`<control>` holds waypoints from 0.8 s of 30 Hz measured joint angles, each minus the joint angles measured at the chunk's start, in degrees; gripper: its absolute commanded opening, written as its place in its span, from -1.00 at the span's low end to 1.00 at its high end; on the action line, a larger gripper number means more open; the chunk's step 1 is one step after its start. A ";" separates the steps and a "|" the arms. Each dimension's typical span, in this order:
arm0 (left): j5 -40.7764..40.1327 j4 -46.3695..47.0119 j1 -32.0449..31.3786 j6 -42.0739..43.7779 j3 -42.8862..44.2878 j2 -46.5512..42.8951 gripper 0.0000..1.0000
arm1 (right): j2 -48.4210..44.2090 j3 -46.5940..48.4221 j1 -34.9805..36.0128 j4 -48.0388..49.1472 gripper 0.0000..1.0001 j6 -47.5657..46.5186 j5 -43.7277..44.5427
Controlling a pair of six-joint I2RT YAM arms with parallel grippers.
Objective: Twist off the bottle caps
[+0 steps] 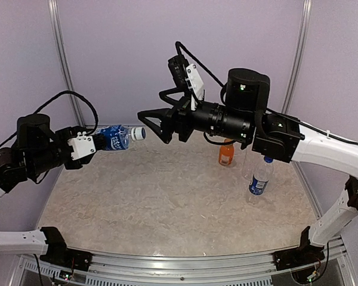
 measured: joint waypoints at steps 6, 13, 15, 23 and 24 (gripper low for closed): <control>-1.90 3.50 -0.02 1.79 0.02 0.04 -0.36 | 7.78 9.64 -2.16 -8.37 0.54 16.55 -5.29; -2.34 3.78 -0.07 2.25 0.02 0.02 -0.36 | 11.02 9.68 -4.13 -13.05 0.14 22.67 -9.81; -2.43 3.80 -0.07 2.32 0.02 0.04 -0.36 | 11.02 9.68 -4.35 -13.03 -0.04 23.08 -10.82; -2.82 3.54 -0.07 2.45 0.02 -0.13 -0.36 | 11.54 9.97 -4.85 -12.59 -0.89 24.30 -15.80; -2.93 3.43 -0.04 2.40 0.02 -0.24 -0.36 | 11.74 10.25 -5.03 -12.66 -1.00 24.52 -16.50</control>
